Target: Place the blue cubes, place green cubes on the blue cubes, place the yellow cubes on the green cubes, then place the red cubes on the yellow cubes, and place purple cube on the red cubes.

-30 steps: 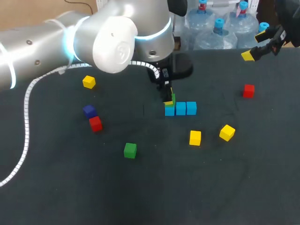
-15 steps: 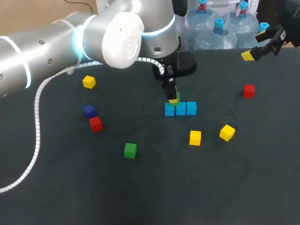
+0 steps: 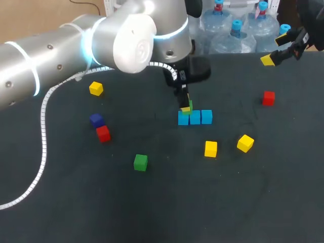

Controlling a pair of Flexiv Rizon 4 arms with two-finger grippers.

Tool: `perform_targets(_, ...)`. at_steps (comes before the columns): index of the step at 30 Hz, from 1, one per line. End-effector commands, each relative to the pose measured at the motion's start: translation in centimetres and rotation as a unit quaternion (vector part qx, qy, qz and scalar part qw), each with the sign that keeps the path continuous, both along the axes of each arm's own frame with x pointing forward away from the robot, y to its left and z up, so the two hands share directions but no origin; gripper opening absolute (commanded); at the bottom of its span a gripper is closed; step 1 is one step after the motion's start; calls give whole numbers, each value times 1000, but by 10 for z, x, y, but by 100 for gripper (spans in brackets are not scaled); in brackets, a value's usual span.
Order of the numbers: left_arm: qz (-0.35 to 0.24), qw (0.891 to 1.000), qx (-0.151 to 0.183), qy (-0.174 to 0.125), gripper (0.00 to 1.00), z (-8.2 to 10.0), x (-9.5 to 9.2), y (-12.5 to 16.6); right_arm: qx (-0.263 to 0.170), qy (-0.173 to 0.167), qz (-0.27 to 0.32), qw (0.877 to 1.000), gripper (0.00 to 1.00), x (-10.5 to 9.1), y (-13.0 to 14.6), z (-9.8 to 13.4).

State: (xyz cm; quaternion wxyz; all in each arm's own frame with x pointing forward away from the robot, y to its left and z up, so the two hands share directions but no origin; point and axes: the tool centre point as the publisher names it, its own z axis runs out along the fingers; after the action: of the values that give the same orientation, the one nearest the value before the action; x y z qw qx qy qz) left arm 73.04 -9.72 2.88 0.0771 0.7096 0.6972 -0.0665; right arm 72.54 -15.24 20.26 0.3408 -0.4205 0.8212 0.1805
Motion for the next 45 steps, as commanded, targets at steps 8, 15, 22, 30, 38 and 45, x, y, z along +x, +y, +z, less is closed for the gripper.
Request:
perform_targets(8, 1, 1000, 0, -2, 0, 8, -3, 1, 0, 0, 0, 1000, 100, -1, 0, 0)
perform_targets(15, 12, 1000, 0, 5, 0, 17, -15, 6, 0, 0, 0, 1000, 100, -1, 0, 0)
perform_targets(22, 13, 1000, -2, 17, 0, 6, -25, 4, 0, 0, 0, 1000, 100, -1, 0, 0)
perform_targets(30, 17, 1000, -2, 14, 0, 3, -21, 3, 0, 0, 0, 1000, 100, -1, 0, 0)
perform_targets(38, 17, 1000, -4, 8, 0, 6, -16, 1, 0, 0, 0, 1000, 100, -1, 0, 0)
perform_targets(45, 12, 1000, -4, 9, 0, 6, -17, -2, 0, 0, 0, 1000, 100, -1, 0, 0)
